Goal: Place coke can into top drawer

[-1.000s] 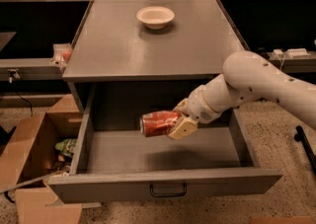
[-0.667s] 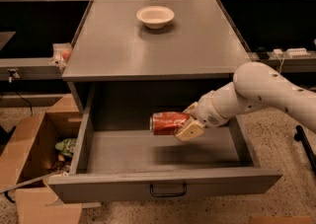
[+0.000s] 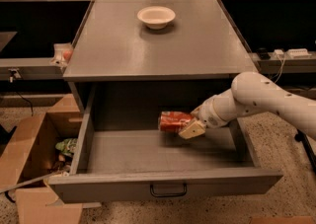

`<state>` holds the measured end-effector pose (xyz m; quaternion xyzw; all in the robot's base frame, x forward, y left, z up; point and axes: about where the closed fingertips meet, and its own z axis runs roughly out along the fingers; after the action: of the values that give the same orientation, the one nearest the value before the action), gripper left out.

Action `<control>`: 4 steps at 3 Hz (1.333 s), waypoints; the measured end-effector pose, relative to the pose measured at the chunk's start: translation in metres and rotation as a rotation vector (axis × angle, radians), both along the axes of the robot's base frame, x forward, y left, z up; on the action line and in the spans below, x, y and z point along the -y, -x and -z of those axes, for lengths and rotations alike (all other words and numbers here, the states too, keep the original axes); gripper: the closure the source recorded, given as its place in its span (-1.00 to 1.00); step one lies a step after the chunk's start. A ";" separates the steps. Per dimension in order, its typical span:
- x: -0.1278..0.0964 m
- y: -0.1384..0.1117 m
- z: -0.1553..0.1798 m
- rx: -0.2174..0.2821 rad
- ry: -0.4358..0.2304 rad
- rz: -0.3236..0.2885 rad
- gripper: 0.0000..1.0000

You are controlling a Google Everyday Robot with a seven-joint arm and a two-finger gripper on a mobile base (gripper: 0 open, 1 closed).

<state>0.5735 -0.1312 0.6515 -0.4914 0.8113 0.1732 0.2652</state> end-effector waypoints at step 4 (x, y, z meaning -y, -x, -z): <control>-0.010 -0.001 0.002 0.009 -0.016 0.016 -1.00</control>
Offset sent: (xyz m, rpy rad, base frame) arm 0.0075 0.0056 -0.0199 -0.0265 0.0253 -0.0342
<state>0.5748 -0.1214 0.6499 -0.4835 0.8126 0.1757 0.2740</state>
